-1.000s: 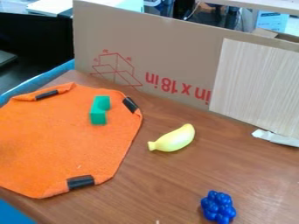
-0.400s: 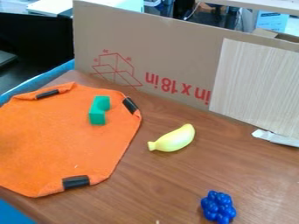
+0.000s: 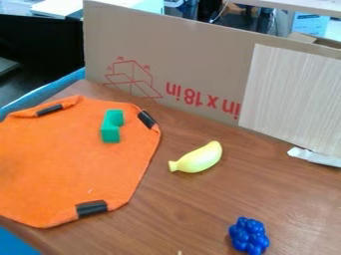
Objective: Fold the cloth from bottom left to top right
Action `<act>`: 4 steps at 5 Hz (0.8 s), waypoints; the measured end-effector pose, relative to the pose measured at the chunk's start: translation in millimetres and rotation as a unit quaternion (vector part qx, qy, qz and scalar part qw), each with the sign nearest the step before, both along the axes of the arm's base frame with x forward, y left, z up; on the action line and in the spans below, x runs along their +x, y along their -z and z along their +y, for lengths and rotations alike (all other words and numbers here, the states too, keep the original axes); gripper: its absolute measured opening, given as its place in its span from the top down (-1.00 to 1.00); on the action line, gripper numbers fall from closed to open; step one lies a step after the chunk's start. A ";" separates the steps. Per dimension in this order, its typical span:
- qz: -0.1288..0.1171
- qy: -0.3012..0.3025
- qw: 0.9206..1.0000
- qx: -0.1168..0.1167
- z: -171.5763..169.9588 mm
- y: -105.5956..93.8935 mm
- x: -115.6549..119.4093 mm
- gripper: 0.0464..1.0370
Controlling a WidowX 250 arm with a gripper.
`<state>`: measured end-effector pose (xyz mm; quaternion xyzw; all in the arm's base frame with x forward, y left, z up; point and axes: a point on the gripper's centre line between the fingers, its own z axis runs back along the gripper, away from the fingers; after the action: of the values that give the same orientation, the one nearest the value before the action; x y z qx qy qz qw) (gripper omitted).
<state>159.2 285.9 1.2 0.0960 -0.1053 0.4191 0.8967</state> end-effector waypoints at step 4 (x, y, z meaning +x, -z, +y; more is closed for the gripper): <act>0.064 -0.048 0.997 -0.023 -32.8 -50.0 110.7 0.97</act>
<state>269.9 253.0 51.2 0.1071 -0.0331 0.4568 0.8825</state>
